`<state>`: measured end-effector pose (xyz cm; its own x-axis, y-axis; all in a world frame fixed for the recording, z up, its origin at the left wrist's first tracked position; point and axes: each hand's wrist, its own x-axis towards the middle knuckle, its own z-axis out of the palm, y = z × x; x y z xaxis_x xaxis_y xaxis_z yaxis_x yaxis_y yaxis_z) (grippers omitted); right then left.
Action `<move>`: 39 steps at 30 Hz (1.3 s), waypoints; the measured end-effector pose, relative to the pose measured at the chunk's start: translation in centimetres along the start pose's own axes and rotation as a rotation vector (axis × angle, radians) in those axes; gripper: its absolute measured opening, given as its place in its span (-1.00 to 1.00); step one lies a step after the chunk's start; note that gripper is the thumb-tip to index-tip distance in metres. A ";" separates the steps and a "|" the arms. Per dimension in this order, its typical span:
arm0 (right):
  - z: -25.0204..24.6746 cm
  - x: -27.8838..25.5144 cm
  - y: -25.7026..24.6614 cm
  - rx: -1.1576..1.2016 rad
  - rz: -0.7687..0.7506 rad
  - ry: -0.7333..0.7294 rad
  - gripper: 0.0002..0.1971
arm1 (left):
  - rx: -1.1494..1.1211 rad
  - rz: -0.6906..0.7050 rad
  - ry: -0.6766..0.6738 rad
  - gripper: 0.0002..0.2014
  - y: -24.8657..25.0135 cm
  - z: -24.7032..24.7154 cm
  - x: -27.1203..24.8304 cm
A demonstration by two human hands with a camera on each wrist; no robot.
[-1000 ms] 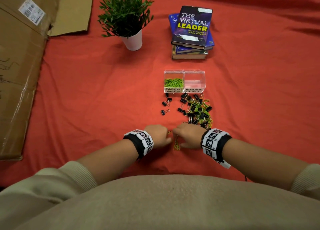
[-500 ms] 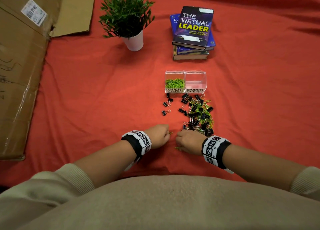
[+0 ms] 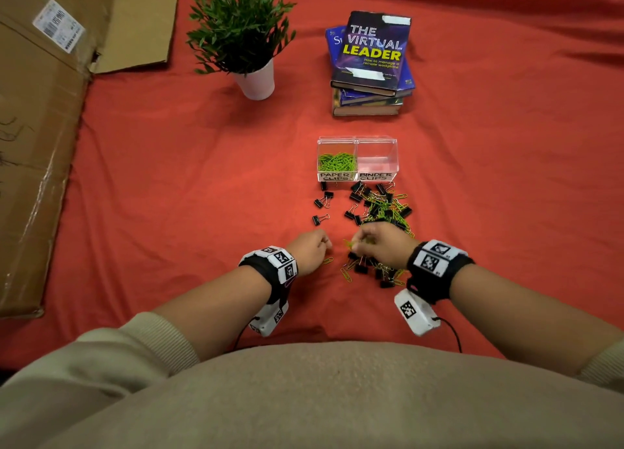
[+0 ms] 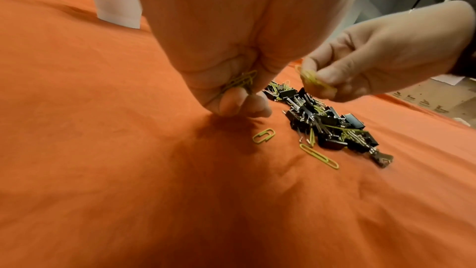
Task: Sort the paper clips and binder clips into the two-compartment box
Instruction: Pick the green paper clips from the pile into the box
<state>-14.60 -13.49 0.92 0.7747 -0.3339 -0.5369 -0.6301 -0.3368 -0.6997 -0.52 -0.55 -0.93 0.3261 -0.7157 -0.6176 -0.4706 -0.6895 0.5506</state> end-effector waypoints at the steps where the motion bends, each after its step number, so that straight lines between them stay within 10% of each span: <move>1: -0.7 0.0 0.0 0.127 0.034 -0.005 -0.95 | 0.011 -0.004 0.009 -0.72 0.0 0.1 0.1; 14: -1.6 0.2 -0.8 0.889 0.239 -0.122 -0.85 | 0.509 0.140 -0.004 -0.73 -1.1 1.6 0.0; 20: -0.3 1.7 -0.7 -0.049 0.072 0.176 -0.89 | 0.402 0.139 -0.017 -0.76 -1.3 1.3 -0.2; 26: 0.4 3.4 -0.7 -0.577 -0.058 0.052 -0.78 | 0.137 0.114 -0.016 -0.92 -0.6 0.0 -0.5; 33: 1.1 4.2 -0.9 -0.705 -0.006 0.005 -0.75 | 0.066 0.074 -0.038 -0.77 0.4 0.2 -0.4; 39: -0.5 3.2 -1.0 -0.210 0.063 0.129 -0.89 | 0.223 0.154 -0.121 -0.74 1.0 1.2 -0.3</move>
<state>-11.51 -14.66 0.12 0.7290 -0.4652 -0.5021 -0.6844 -0.4829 -0.5463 -2.07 -0.94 -0.86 0.1433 -0.7825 -0.6059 -0.6802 -0.5226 0.5140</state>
